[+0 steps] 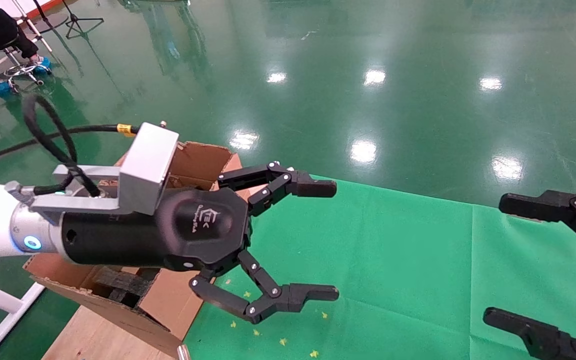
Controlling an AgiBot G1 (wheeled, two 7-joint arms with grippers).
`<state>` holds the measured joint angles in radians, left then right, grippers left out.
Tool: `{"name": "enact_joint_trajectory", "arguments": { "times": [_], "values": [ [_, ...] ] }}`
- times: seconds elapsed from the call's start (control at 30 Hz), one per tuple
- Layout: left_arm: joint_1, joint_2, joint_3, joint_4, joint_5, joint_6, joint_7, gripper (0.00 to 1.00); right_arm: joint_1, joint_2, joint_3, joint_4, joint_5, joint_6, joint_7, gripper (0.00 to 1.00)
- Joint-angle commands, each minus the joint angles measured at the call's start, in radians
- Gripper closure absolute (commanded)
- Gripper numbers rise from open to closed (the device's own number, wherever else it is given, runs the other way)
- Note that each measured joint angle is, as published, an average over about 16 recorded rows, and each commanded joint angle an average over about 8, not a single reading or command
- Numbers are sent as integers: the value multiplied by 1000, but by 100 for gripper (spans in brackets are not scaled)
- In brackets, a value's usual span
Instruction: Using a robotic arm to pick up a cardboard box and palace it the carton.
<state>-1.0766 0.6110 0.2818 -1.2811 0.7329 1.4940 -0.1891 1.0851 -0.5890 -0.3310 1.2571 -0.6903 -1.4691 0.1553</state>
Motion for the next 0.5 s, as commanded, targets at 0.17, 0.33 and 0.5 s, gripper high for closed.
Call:
{"name": "enact_joint_trajectory", "arguments": {
  "times": [0.17,0.33,0.5],
  "values": [
    [0,0,0,0,0,0,0,0,0,0,0,0,0,0,0,0],
    [-1,0,0,0,1,0,0,0,0,0,0,0,0,0,0,0],
    [-1,0,0,0,1,0,0,0,0,0,0,0,0,0,0,0]
  ]
}}
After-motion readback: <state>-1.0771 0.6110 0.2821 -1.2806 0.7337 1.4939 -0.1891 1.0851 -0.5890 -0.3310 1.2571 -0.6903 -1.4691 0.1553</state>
